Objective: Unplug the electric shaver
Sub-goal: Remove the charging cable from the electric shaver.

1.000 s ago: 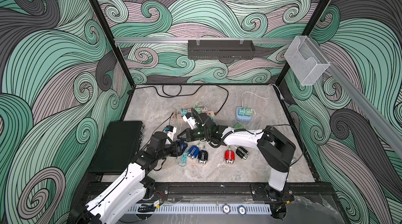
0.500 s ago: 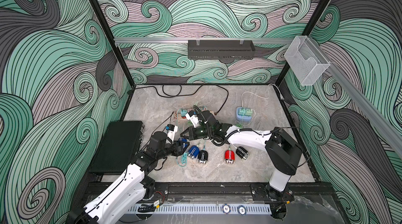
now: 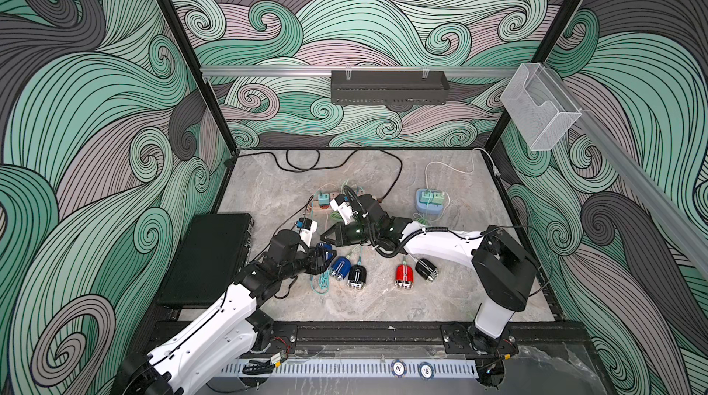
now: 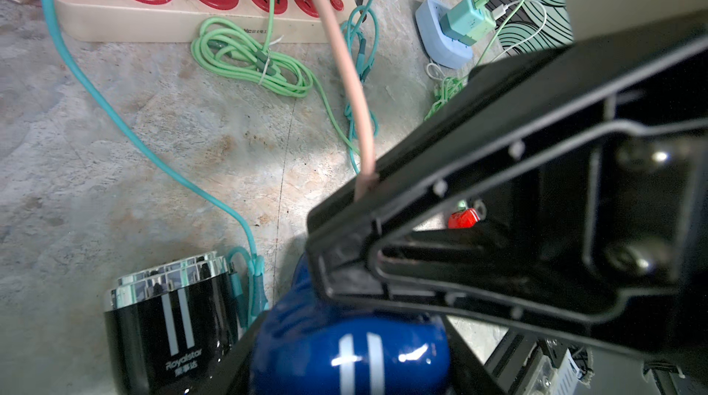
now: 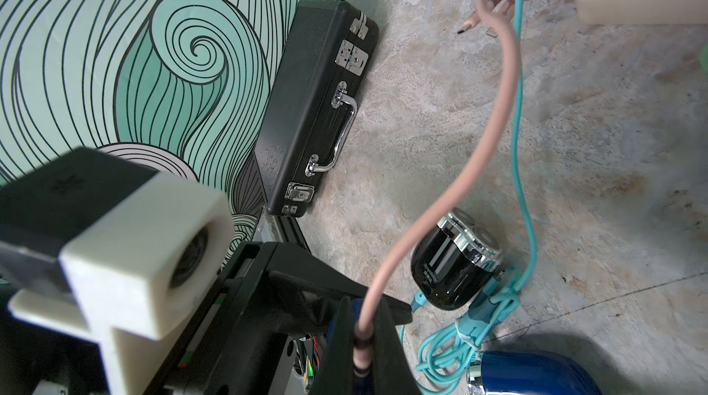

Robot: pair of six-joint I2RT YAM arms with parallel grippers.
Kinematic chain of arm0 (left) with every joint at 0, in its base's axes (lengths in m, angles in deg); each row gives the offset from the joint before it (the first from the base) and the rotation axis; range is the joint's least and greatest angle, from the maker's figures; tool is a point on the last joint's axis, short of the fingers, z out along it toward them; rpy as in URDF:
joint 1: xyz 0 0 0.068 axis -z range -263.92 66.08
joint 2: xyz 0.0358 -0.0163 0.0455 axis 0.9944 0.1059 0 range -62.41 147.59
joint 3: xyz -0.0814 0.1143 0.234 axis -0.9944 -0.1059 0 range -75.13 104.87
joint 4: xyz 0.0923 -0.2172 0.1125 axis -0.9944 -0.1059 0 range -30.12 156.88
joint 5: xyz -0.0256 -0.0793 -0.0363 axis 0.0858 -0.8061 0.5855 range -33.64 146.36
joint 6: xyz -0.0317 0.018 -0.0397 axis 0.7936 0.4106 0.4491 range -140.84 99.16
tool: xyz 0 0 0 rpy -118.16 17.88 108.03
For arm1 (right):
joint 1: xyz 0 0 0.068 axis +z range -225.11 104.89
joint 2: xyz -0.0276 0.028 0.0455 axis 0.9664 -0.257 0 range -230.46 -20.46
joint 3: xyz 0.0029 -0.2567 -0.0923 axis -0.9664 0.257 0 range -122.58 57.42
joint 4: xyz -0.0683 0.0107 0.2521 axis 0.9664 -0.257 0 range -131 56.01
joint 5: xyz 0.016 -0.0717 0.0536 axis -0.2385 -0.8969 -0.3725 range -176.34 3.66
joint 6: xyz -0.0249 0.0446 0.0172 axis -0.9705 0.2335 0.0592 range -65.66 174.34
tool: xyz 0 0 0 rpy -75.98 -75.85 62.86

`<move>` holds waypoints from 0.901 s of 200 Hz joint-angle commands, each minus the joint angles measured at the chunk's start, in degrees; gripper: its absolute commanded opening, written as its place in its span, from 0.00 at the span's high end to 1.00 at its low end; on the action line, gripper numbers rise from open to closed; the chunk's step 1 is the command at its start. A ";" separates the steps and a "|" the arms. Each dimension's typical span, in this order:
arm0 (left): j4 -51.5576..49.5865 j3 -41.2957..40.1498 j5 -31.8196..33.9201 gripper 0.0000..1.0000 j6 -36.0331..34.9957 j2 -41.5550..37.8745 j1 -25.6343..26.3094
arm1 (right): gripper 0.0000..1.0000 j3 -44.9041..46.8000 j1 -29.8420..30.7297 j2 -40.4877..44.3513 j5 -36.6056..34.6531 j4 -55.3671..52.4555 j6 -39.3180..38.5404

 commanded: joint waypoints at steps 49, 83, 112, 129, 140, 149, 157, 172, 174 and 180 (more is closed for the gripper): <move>-15.50 0.05 9.31 0.71 2.63 1.95 3.17 | 1.00 -1.68 -2.93 5.99 -7.56 -2.33 -4.55; -16.60 -0.36 10.78 0.71 3.35 0.62 4.49 | 1.00 -1.06 -4.50 5.12 -0.58 4.14 0.63; -16.76 -0.25 10.98 0.71 3.33 0.68 5.16 | 1.00 -2.80 -3.86 6.70 -6.59 -4.04 -6.11; -16.59 -0.33 10.83 0.71 3.16 0.44 5.29 | 1.00 -2.73 -3.62 7.83 -10.20 -7.22 -9.46; -16.62 -0.55 11.01 0.71 3.09 0.05 5.38 | 1.00 -2.46 -3.70 8.29 -11.34 -7.99 -10.26; -16.64 -0.60 11.05 0.71 2.98 -0.36 5.38 | 1.00 -2.28 -3.89 8.55 -10.98 -7.95 -10.22; -16.63 -0.76 11.05 0.71 2.99 -0.67 5.40 | 1.00 -1.95 -4.22 8.51 -9.29 -6.78 -9.18; -16.59 -0.97 10.97 0.71 3.11 -1.12 5.53 | 1.00 -1.06 -5.16 8.13 -4.79 -2.62 -5.78; -16.54 -0.98 10.97 0.71 3.08 -1.19 5.55 | 1.00 -0.96 -5.32 7.99 -4.06 -1.66 -4.96; -16.51 -0.95 11.00 0.71 3.10 -1.21 5.61 | 1.00 -0.94 -5.59 7.65 -2.42 -0.28 -3.58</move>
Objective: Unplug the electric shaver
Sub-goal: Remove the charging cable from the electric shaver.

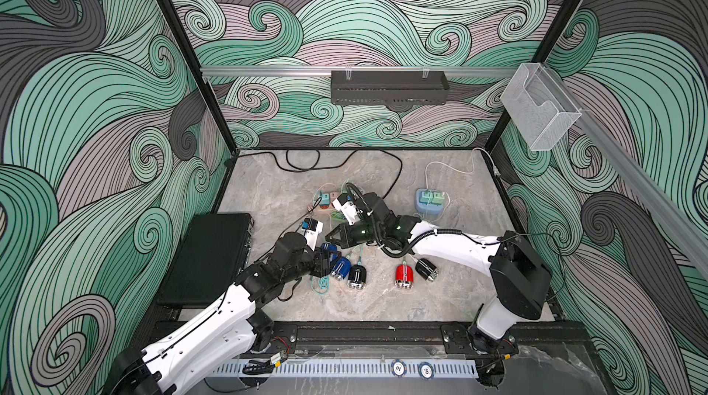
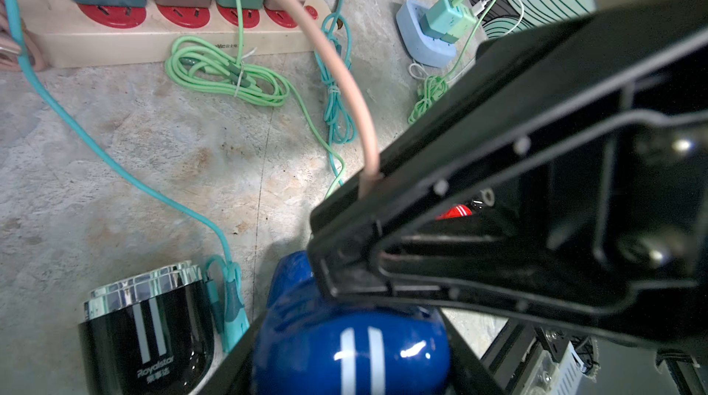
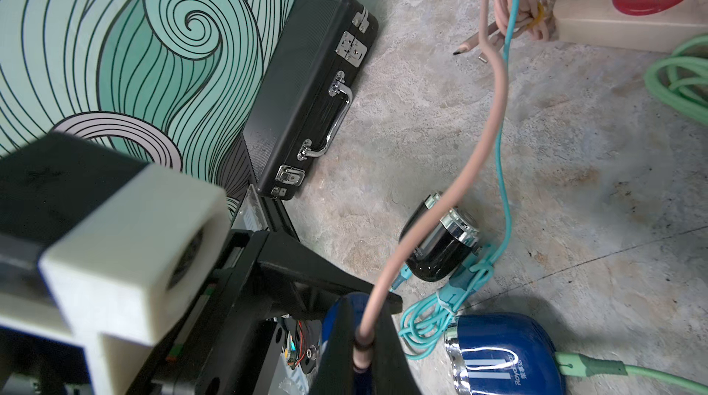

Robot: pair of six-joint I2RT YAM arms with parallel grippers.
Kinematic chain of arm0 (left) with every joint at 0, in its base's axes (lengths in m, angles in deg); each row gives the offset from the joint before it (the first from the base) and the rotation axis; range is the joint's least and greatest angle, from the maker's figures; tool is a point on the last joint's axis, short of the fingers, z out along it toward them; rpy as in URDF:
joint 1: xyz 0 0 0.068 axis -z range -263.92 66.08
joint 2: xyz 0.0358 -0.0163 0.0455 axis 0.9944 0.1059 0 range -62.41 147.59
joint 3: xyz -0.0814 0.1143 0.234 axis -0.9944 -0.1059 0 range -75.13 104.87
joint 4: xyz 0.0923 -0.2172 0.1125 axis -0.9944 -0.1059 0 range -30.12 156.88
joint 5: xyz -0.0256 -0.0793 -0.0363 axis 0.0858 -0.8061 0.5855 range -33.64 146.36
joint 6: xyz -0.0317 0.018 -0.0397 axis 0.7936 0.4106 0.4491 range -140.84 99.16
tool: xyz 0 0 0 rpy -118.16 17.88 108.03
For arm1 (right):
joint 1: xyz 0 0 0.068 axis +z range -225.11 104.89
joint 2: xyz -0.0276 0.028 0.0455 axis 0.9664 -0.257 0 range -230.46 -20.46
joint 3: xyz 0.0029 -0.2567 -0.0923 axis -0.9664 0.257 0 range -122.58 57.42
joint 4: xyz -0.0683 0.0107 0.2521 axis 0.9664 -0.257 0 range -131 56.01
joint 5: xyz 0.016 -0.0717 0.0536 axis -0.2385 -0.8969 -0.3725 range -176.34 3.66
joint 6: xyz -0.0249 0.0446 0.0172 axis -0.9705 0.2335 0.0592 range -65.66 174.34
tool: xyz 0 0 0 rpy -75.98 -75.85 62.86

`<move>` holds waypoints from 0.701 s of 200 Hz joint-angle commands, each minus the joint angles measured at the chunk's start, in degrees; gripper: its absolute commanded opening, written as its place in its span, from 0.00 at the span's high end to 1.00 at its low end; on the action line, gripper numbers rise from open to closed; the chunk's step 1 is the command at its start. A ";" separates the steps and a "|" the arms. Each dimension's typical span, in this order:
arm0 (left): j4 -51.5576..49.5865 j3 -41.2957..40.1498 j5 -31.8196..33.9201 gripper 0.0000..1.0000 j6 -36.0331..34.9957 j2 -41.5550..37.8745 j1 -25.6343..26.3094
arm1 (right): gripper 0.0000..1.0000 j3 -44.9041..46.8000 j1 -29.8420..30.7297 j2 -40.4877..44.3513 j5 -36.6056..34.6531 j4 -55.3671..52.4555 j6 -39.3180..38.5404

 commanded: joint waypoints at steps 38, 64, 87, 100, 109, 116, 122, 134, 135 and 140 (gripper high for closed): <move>-15.78 -2.54 5.70 0.71 2.01 0.39 -0.41 | 1.00 -4.64 -5.00 2.42 -3.84 0.13 0.51; -15.57 -2.46 5.41 0.71 1.88 1.18 -0.25 | 1.00 -4.04 -4.55 4.21 -9.59 -1.19 -3.70; -15.12 -2.28 4.96 0.71 1.49 1.71 -0.06 | 1.00 -3.56 -4.66 4.73 -10.42 -0.64 -5.10; -14.83 -2.28 4.60 0.71 1.14 1.98 0.07 | 1.00 -3.69 -4.65 4.63 -9.97 -0.67 -5.40; -14.83 -2.20 4.55 0.71 1.16 2.21 0.16 | 1.00 -3.64 -4.68 4.71 -9.83 -0.58 -5.32; -14.75 -2.22 4.56 0.71 1.04 2.22 0.29 | 1.00 -3.27 -4.68 4.88 -9.46 0.20 -4.65; -14.76 -2.19 4.55 0.71 0.99 2.20 0.45 | 1.00 -2.64 -5.06 4.99 -8.24 1.63 -3.28; -14.66 -2.20 4.60 0.71 1.02 2.23 0.54 | 1.00 -1.05 -6.37 4.82 -3.54 6.66 1.61; -14.70 -2.20 4.58 0.71 0.98 2.28 0.55 | 1.00 -0.92 -6.47 4.85 -3.18 7.10 2.03; -14.67 -2.19 4.64 0.71 0.94 2.25 0.64 | 1.00 -0.44 -6.96 4.72 -1.80 8.97 3.86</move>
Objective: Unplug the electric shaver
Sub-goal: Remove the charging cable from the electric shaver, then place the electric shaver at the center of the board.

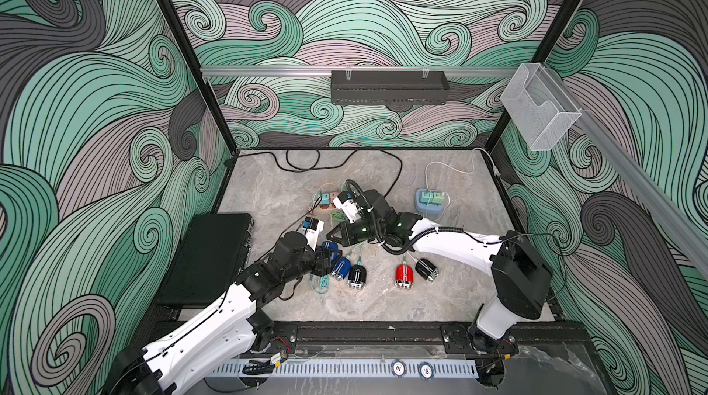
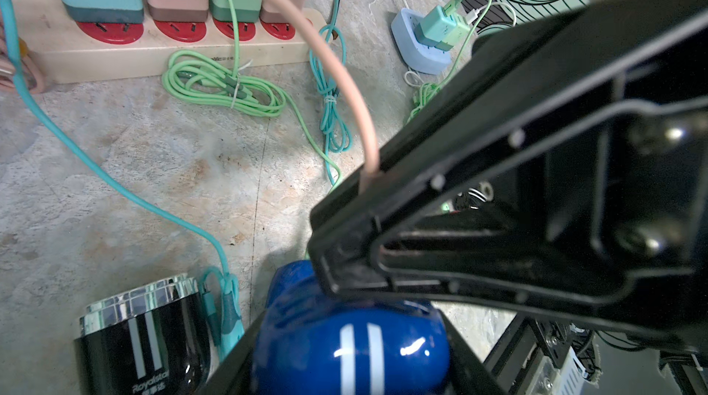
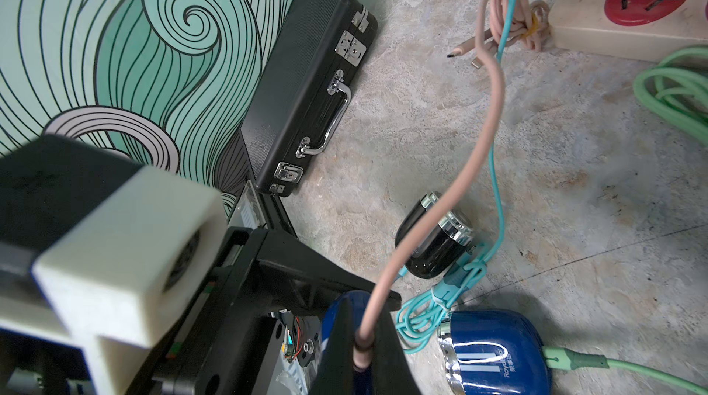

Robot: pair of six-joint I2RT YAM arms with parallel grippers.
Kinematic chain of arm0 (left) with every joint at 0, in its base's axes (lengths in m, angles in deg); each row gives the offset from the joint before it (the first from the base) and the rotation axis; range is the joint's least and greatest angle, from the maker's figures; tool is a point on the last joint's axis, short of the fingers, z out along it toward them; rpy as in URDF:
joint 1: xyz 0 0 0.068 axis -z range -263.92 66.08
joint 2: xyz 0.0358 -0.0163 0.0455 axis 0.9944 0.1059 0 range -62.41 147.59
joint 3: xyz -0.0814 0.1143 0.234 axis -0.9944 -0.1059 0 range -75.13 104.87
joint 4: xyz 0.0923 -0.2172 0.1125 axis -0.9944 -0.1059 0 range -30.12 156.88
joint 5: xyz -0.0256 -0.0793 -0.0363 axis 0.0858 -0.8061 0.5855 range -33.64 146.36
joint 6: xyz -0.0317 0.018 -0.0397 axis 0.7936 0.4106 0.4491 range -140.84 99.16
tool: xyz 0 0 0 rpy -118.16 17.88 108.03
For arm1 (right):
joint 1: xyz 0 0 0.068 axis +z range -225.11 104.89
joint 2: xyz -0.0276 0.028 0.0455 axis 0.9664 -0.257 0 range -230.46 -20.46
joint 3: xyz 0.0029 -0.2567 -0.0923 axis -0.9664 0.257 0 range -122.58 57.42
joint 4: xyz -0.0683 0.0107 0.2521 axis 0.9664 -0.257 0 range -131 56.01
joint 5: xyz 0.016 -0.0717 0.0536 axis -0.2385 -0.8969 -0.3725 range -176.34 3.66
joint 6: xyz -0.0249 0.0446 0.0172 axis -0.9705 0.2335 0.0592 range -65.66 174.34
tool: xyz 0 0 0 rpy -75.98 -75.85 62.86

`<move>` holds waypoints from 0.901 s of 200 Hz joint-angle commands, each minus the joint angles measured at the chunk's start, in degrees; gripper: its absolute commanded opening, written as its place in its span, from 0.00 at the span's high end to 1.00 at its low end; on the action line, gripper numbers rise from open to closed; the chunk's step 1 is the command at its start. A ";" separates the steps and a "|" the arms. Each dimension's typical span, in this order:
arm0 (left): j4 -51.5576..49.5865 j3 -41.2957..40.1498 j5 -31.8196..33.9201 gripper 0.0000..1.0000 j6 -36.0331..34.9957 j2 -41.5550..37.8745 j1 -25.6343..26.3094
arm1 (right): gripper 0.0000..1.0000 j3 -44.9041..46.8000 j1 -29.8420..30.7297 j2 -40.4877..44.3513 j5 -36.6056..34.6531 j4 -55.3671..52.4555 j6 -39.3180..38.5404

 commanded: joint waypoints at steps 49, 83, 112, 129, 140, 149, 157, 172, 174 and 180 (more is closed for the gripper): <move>-16.71 -2.30 4.50 0.71 1.34 1.01 0.35 | 1.00 -1.71 -4.91 6.89 -8.77 0.82 0.03; -16.58 -2.30 4.70 0.71 1.32 1.32 0.53 | 1.00 -0.25 -4.95 8.75 -11.96 -1.24 -1.82; -16.92 -2.21 5.24 0.71 1.53 0.82 0.63 | 1.00 -0.42 -5.23 8.31 -8.81 0.04 -0.73; -17.99 -2.30 6.52 0.72 2.57 -0.74 0.63 | 1.00 -0.78 -5.23 7.67 -5.91 1.07 -0.64; -19.30 -2.48 7.79 0.72 3.86 -2.07 0.63 | 1.00 -0.73 -5.15 7.20 -3.36 1.63 -1.02; -21.33 -2.34 9.40 0.72 5.80 -3.07 0.63 | 0.99 -0.50 -4.91 7.07 -2.00 1.41 -1.40; -23.36 -2.17 11.09 0.72 8.07 -4.05 0.68 | 1.00 -0.01 -4.59 7.16 -1.70 1.31 -2.06; -28.78 -0.83 14.46 0.72 13.95 -4.91 0.70 | 1.00 1.21 -3.79 7.77 -1.47 1.33 -3.11; -29.65 -0.61 14.90 0.72 14.66 -4.97 0.71 | 0.99 1.35 -3.75 7.87 -1.42 1.29 -3.19; -32.15 -0.02 16.09 0.72 17.85 -4.93 0.78 | 0.99 1.62 -3.50 8.02 -1.13 1.09 -3.51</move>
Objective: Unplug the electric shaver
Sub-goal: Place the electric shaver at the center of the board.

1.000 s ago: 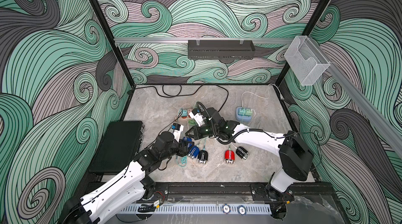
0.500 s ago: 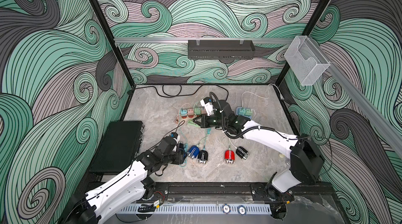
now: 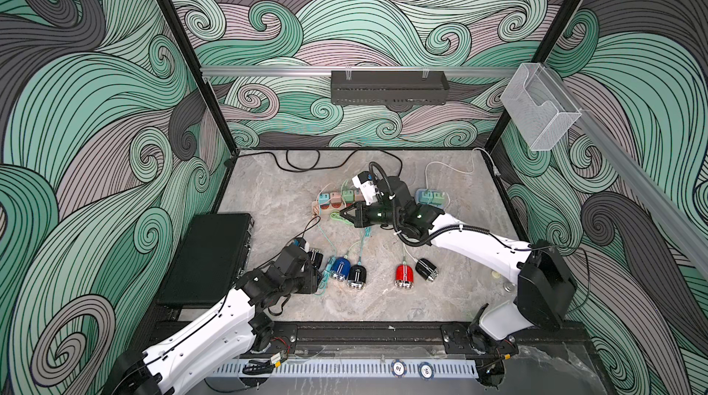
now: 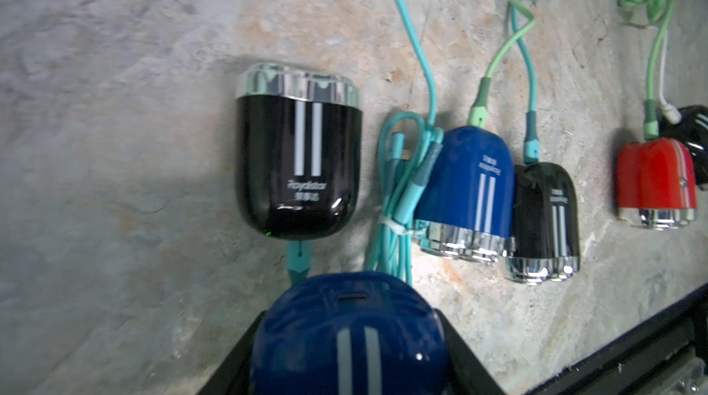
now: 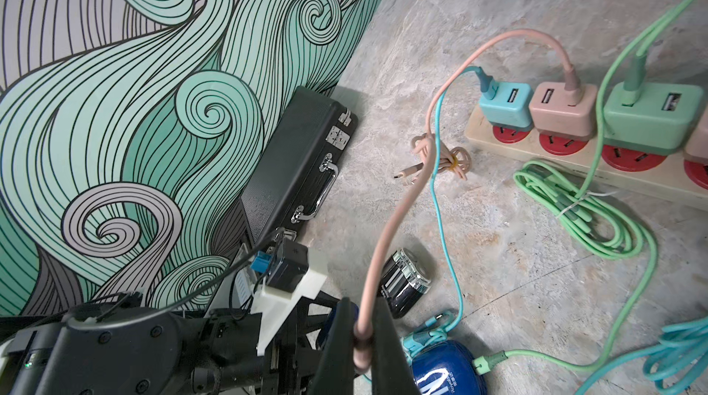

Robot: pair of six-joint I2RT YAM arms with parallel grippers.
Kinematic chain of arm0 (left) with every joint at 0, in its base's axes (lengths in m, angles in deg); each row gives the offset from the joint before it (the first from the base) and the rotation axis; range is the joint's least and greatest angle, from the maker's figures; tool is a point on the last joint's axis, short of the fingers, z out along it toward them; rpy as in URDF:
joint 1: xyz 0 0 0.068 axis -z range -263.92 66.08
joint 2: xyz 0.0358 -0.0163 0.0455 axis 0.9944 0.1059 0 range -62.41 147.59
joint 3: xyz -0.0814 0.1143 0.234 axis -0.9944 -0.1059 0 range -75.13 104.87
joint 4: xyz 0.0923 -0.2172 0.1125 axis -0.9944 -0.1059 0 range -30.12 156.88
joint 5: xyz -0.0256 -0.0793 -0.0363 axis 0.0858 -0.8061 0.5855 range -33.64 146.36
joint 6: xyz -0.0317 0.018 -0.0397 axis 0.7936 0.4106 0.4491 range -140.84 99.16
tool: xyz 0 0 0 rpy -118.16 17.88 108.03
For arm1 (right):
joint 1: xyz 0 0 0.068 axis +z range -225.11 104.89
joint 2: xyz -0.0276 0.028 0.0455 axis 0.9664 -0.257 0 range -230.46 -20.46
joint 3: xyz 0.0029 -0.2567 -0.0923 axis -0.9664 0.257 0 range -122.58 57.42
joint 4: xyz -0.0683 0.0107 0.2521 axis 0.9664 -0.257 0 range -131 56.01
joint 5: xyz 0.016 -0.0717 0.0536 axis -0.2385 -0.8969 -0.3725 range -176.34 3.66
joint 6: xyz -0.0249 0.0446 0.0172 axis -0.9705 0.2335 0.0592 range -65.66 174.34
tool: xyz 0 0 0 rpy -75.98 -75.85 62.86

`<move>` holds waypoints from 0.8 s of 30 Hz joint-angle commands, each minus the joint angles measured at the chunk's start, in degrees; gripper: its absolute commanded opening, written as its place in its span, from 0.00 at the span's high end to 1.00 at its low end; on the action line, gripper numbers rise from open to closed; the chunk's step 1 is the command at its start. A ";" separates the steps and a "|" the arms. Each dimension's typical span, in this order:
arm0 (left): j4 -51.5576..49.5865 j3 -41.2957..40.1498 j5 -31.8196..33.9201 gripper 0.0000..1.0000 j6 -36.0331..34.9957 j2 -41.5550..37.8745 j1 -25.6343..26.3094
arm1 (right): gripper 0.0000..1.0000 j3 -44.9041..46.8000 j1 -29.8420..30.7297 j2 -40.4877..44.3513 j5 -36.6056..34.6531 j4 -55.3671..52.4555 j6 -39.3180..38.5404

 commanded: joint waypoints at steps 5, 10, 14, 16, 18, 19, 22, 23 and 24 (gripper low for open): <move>-17.93 4.92 10.76 0.72 21.20 1.14 1.07 | 0.99 1.73 2.51 1.29 4.12 0.21 -3.49; -21.87 7.96 15.65 0.71 23.17 9.14 1.07 | 0.98 3.16 4.80 0.75 3.41 1.96 -2.65; -24.68 10.16 17.07 0.66 26.18 15.08 0.98 | 0.98 3.75 6.42 -0.16 3.40 3.57 -1.98; -24.75 10.65 17.38 0.64 26.02 16.83 0.88 | 0.98 3.59 7.01 -0.80 3.57 3.90 -1.91; -24.39 10.80 17.69 0.60 25.83 17.70 0.87 | 0.98 3.40 7.54 -1.50 3.75 4.01 -2.01; -24.13 10.73 17.73 0.60 25.83 17.80 0.83 | 0.98 3.29 7.83 -1.86 3.76 4.18 -1.91; -22.87 10.04 17.37 0.57 25.53 17.47 0.51 | 0.98 3.18 8.39 -2.60 3.76 4.69 -1.93; -22.24 9.75 17.02 0.56 25.20 17.37 0.33 | 0.98 3.31 8.55 -2.77 3.77 4.80 -1.78; -21.42 9.39 16.38 0.55 24.75 17.53 0.03 | 0.98 3.31 8.72 -2.95 3.73 4.98 -1.72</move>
